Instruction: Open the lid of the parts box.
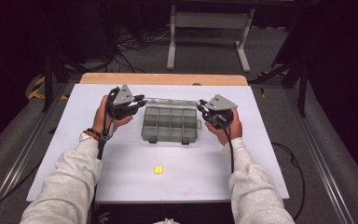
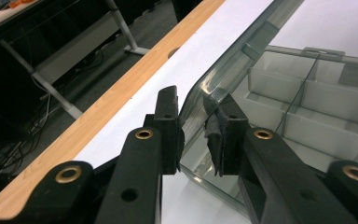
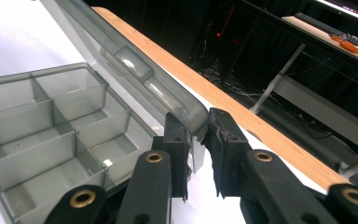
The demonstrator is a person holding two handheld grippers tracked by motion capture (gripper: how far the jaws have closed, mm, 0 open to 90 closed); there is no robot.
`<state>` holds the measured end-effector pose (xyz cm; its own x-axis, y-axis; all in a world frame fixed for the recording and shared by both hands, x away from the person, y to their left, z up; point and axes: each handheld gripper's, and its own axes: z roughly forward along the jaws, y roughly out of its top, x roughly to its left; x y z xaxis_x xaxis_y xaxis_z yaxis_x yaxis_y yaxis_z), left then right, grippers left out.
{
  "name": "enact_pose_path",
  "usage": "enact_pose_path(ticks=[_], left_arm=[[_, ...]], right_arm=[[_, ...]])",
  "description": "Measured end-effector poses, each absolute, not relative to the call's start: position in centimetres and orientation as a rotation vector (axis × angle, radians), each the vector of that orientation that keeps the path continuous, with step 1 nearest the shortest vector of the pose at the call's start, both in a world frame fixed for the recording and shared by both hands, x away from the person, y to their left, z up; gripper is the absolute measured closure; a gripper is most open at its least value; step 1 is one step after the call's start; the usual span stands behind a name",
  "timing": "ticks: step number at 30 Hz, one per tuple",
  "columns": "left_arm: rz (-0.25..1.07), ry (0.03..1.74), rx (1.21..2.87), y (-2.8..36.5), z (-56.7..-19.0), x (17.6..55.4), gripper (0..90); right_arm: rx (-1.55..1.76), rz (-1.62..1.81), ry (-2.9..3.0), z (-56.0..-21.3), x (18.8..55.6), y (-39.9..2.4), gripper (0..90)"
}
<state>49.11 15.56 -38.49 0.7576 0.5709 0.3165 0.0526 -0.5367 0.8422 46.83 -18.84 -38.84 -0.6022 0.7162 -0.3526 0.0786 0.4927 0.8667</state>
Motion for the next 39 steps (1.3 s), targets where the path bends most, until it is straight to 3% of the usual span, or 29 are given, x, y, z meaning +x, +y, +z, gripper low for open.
enact_pose_path(ticks=[14, 24, 39], left_arm=[[0.729, 0.481, 2.038, 15.6, -38.5, 49.7, 76.2], [0.749, 0.563, 2.065, 14.7, -39.6, 52.0, 70.7], [0.779, 0.708, 2.037, 13.1, -42.8, 54.1, 67.0]], right_arm=[[0.669, 1.131, 2.004, -38.0, 47.0, -18.8, 81.3], [0.730, 1.172, 1.961, -37.8, 49.0, -18.8, 81.3], [0.913, 1.235, 1.839, -41.0, 51.5, -18.3, 82.1]])
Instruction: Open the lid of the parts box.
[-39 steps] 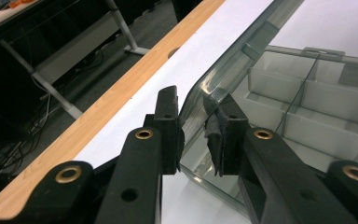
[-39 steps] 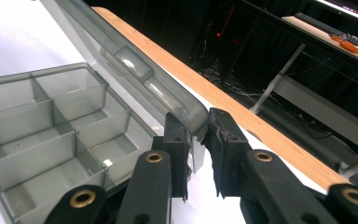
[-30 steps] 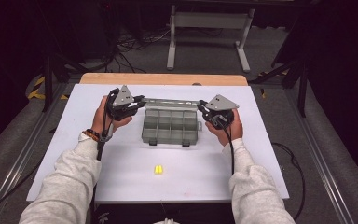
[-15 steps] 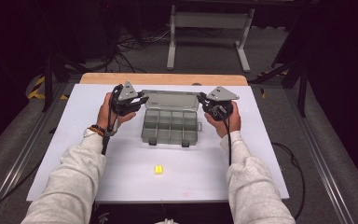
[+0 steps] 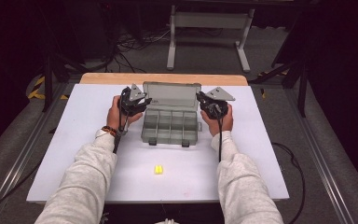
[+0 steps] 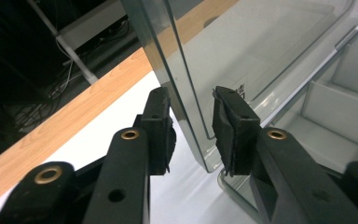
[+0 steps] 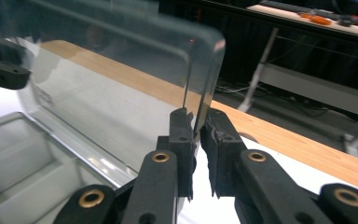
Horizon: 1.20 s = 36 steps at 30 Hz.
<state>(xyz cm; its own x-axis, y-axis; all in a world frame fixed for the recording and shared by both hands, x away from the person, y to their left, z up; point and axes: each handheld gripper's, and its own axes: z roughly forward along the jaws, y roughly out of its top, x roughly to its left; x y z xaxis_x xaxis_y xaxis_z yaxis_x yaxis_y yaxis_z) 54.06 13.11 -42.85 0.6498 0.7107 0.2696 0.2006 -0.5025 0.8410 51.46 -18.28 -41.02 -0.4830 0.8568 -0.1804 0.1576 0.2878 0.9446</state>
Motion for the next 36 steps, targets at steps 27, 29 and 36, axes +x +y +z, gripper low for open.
enact_pose_path(ticks=[27, 29, 36], left_arm=[[0.669, 0.864, 2.053, 12.9, -45.6, 55.4, 64.3], [0.676, 0.860, 2.060, 12.9, -45.5, 55.4, 64.0], [0.694, 0.860, 2.071, 12.9, -45.6, 55.3, 66.6]], right_arm=[[1.119, 1.188, 1.929, -46.0, 53.9, -18.2, 79.2], [1.130, 1.192, 1.931, -46.1, 53.9, -18.2, 79.2], [1.149, 1.163, 1.963, -46.4, 53.9, -18.0, 82.7]])
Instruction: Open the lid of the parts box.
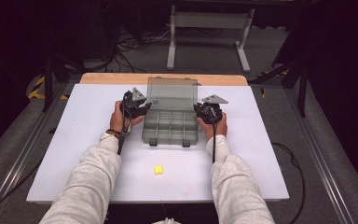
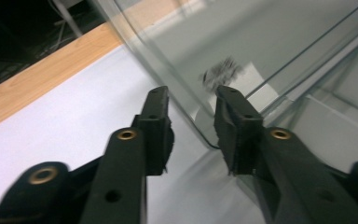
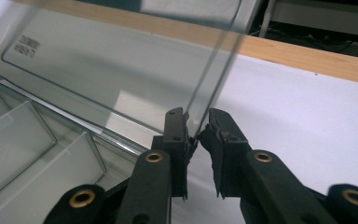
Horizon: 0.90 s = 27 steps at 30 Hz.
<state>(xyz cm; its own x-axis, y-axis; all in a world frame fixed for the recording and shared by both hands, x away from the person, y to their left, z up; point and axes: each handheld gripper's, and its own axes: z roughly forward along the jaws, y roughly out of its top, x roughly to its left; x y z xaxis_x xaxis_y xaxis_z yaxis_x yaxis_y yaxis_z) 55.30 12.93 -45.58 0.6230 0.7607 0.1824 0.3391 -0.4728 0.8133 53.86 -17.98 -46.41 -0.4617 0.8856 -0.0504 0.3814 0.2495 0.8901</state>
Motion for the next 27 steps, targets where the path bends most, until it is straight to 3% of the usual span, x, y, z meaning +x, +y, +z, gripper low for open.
enact_pose_path(ticks=[13, 27], left_arm=[[0.661, 0.849, 2.100, 13.39, -45.40, 55.18, 64.9], [0.728, 0.851, 2.090, 13.82, -44.92, 54.87, 60.9]], right_arm=[[1.133, 1.078, 1.988, -46.04, 53.49, -16.95, 85.3], [1.064, 1.025, 2.010, -45.76, 53.49, -16.86, 84.1]])
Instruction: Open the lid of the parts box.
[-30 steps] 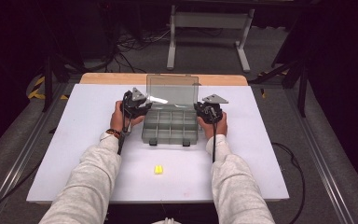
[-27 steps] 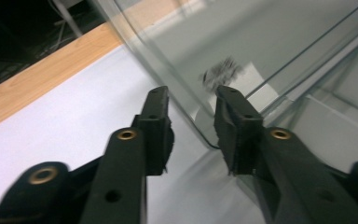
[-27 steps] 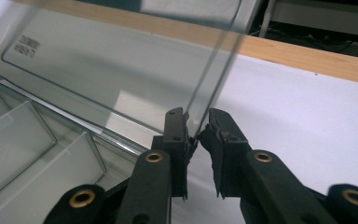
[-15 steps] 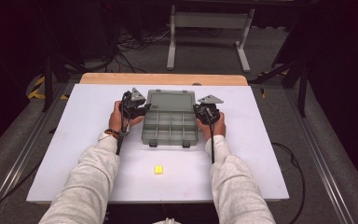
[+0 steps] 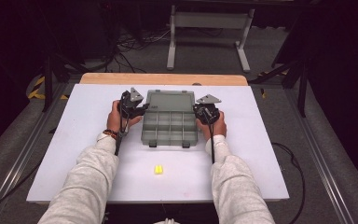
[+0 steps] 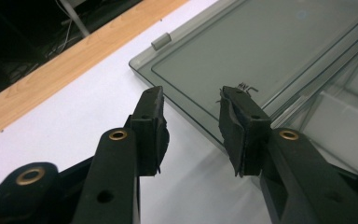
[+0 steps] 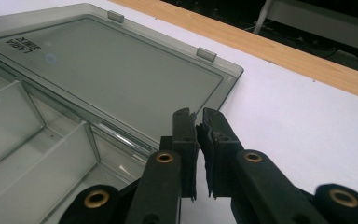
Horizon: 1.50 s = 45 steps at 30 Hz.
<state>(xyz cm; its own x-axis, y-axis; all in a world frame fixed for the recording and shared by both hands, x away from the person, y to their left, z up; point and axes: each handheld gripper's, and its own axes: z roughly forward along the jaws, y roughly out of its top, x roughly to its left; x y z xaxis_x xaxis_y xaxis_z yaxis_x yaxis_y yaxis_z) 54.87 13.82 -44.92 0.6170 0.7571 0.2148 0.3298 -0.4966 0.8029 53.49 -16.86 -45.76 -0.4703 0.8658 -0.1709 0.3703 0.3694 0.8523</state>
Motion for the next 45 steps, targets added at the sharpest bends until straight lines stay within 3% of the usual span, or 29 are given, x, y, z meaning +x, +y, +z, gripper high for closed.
enact_pose_path(ticks=[22, 45], left_arm=[[0.771, 0.679, 2.061, 15.4, -40.8, 51.6, 55.7], [0.759, 0.524, 2.059, 16.8, -40.2, 47.0, 49.7]], right_arm=[[0.938, 1.180, 2.002, -42.6, 50.8, -18.5, 82.2], [0.733, 1.247, 2.090, -40.9, 46.8, -17.9, 78.5]])
